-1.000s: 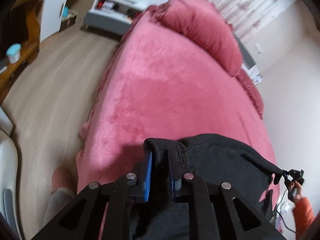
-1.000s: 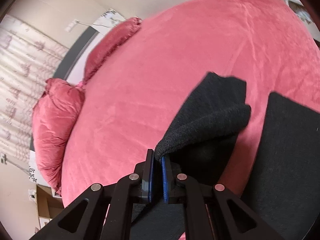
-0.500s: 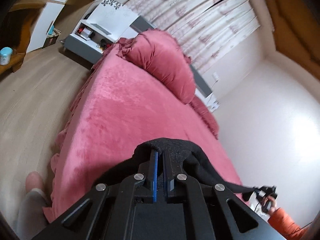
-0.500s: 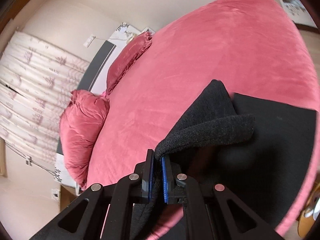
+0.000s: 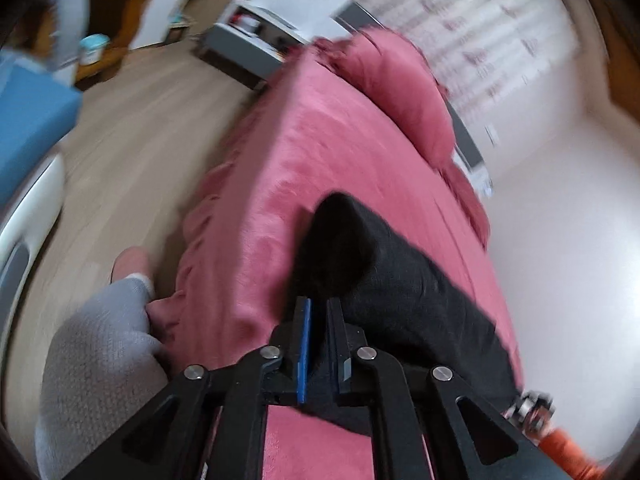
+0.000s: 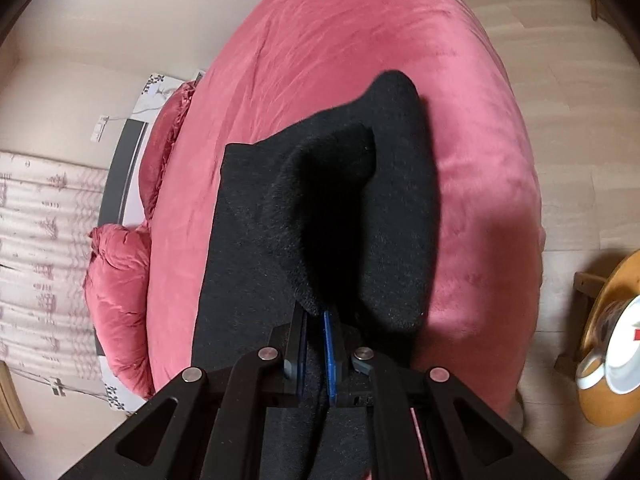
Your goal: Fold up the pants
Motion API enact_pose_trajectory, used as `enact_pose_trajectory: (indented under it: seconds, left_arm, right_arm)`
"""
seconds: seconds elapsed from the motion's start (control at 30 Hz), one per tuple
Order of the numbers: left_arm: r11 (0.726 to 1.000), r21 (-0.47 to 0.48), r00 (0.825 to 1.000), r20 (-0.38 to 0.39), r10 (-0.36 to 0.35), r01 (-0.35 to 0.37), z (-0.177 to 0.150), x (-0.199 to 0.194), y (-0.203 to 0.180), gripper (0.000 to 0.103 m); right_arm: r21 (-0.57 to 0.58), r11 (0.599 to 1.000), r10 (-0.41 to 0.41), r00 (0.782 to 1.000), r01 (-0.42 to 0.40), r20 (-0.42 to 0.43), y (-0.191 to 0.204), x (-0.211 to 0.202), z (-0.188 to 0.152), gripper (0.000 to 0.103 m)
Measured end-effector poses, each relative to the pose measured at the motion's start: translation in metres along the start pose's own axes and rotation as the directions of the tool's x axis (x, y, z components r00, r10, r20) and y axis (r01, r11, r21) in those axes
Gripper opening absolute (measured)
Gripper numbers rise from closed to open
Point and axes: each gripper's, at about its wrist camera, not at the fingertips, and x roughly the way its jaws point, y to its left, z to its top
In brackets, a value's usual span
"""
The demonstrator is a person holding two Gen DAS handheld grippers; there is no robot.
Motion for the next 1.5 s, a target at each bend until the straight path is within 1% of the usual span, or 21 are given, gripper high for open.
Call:
enact_pose_trajectory:
  seconds: [0.03,0.13,0.23,0.27,0.33,0.4,0.47,0.57,0.67,0.73,0.83,0.87,0.9,0.93,0.97,1.03,1.2,1.3,1.37,1.43,1.5]
  left_arm:
    - [0.999,-0.033,1.000,0.017,-0.014,0.015,0.002,-0.004,0.002,0.015]
    - [0.985,-0.140,0.995,0.018,-0.100,0.102,0.007,-0.002,0.004,0.061]
    - [0.972,-0.196,0.991,-0.021,-0.135,0.128,0.009,0.012,-0.001,0.068]
    - [0.969,-0.214,0.989,-0.054,-0.139,0.124,0.008,0.022,-0.004,0.068]
    - [0.970,-0.217,0.986,-0.100,-0.134,0.110,0.005,0.030,-0.008,0.066]
    - [0.981,-0.178,0.983,-0.151,-0.109,0.082,0.003,0.040,-0.019,0.064]
    - [0.994,-0.105,0.988,-0.148,-0.047,0.031,0.005,0.041,-0.032,0.055]
    - [0.998,-0.066,0.988,-0.157,0.013,-0.024,0.014,0.044,-0.044,0.044]
    - [1.000,-0.006,0.989,-0.146,0.005,-0.006,0.023,0.037,-0.059,0.035]
    - [1.000,0.026,0.987,-0.160,0.006,-0.002,0.028,0.035,-0.066,0.039]
    - [0.999,-0.048,0.983,-0.186,0.011,-0.020,0.030,0.044,-0.058,0.068]
    - [0.996,-0.082,0.980,-0.198,0.014,-0.030,0.031,0.050,-0.054,0.068]
    - [0.991,-0.120,0.977,-0.212,0.027,-0.054,0.031,0.056,-0.048,0.064]
    - [0.989,-0.133,0.977,-0.208,0.037,-0.066,0.031,0.056,-0.044,0.037]
    - [0.984,-0.154,0.979,-0.197,0.058,-0.090,0.033,0.054,-0.040,0.021]
    - [0.981,-0.190,0.983,-0.183,0.007,-0.042,0.037,0.046,-0.038,0.017]
    - [0.997,-0.051,0.981,-0.182,-0.068,0.059,0.045,0.010,-0.075,0.013]
    - [0.982,-0.138,0.970,-0.190,-0.154,0.128,0.036,-0.010,-0.069,0.012]
    - [0.983,-0.144,0.974,-0.182,-0.138,0.113,0.026,-0.025,-0.056,0.012]
    - [0.997,-0.081,0.975,-0.218,-0.038,0.021,0.013,-0.019,-0.042,0.012]
    - [0.996,-0.081,0.960,-0.280,0.023,-0.047,-0.002,-0.004,-0.024,0.012]
  right_arm:
    - [0.004,1.000,0.005,1.000,-0.005,-0.001,0.000,0.001,0.000,0.007]
    - [0.012,1.000,0.010,1.000,-0.010,-0.001,0.005,0.003,0.002,0.009]
    - [0.046,0.998,0.051,0.999,-0.050,-0.017,-0.001,0.007,0.000,0.017]
    - [0.048,0.998,0.050,0.999,-0.049,-0.018,0.001,0.008,-0.003,0.029]
    - [0.053,0.998,0.045,0.999,-0.043,-0.030,0.003,0.013,-0.006,0.038]
    - [0.065,0.997,0.048,0.997,-0.044,-0.057,0.003,0.023,-0.010,0.039]
    - [0.055,0.998,0.025,0.997,-0.021,-0.071,0.007,0.031,-0.013,0.038]
    - [-0.001,0.999,-0.039,0.997,0.039,-0.073,0.024,0.037,-0.013,0.009]
    - [-0.071,0.997,-0.046,0.995,0.040,-0.084,0.056,0.031,-0.008,0.009]
    - [-0.124,0.992,-0.031,0.997,0.022,-0.070,0.072,0.023,-0.006,0.009]
    - [-0.169,0.986,-0.018,0.998,0.007,-0.067,0.083,0.015,-0.007,0.009]
    - [-0.166,0.986,-0.029,0.997,0.017,-0.070,0.079,0.016,-0.008,0.009]
    - [-0.158,0.987,-0.038,0.997,0.026,-0.070,0.075,0.018,-0.008,0.009]
    - [-0.135,0.990,-0.050,0.996,0.040,-0.071,0.067,0.021,-0.008,0.009]
    - [-0.103,0.994,-0.053,0.996,0.045,-0.070,0.064,0.024,-0.009,0.009]
    - [-0.053,0.998,-0.041,0.996,0.037,-0.076,0.059,0.025,-0.007,0.008]
    - [-0.133,0.990,0.032,0.998,-0.039,-0.055,0.096,0.002,0.006,0.007]
    - [-0.158,0.985,0.070,0.997,-0.075,-0.039,0.103,-0.018,0.007,0.006]
    - [-0.154,0.984,0.087,0.996,-0.091,-0.036,0.095,-0.028,0.008,0.006]
    - [-0.169,0.984,0.049,0.999,-0.052,-0.020,0.082,-0.027,0.009,0.006]
    - [-0.145,0.989,-0.026,0.999,0.022,-0.025,0.051,-0.015,0.008,0.006]
